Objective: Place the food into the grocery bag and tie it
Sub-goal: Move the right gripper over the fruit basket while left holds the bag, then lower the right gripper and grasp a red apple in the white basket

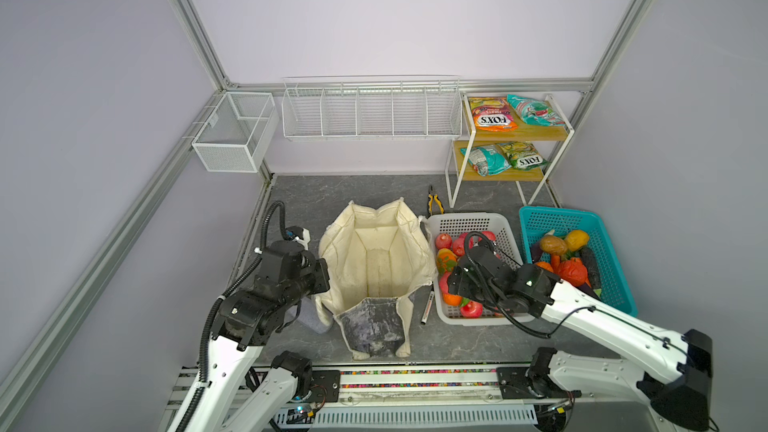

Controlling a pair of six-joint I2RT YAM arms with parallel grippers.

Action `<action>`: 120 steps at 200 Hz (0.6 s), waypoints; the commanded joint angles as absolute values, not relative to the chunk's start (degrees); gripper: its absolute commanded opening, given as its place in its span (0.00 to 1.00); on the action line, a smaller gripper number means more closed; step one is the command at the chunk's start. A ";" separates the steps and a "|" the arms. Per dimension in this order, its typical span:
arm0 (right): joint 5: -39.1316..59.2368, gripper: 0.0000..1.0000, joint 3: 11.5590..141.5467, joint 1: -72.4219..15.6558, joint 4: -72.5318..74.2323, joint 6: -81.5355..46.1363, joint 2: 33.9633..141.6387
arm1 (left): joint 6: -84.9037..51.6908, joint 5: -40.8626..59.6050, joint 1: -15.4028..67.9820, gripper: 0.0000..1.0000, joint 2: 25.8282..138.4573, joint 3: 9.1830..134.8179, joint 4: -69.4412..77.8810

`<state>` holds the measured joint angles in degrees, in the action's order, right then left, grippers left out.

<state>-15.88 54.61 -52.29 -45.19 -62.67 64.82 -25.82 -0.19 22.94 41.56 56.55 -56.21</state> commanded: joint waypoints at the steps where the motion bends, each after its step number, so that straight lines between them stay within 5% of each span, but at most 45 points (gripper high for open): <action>1: -13.13 0.80 54.34 -51.03 -42.17 -64.60 66.88 | -25.69 -1.05 23.15 0.00 41.82 55.90 -54.53; 120: -9.61 0.80 54.54 -47.38 -39.05 -64.78 73.77 | -24.64 -1.56 23.09 0.00 42.72 55.63 -52.39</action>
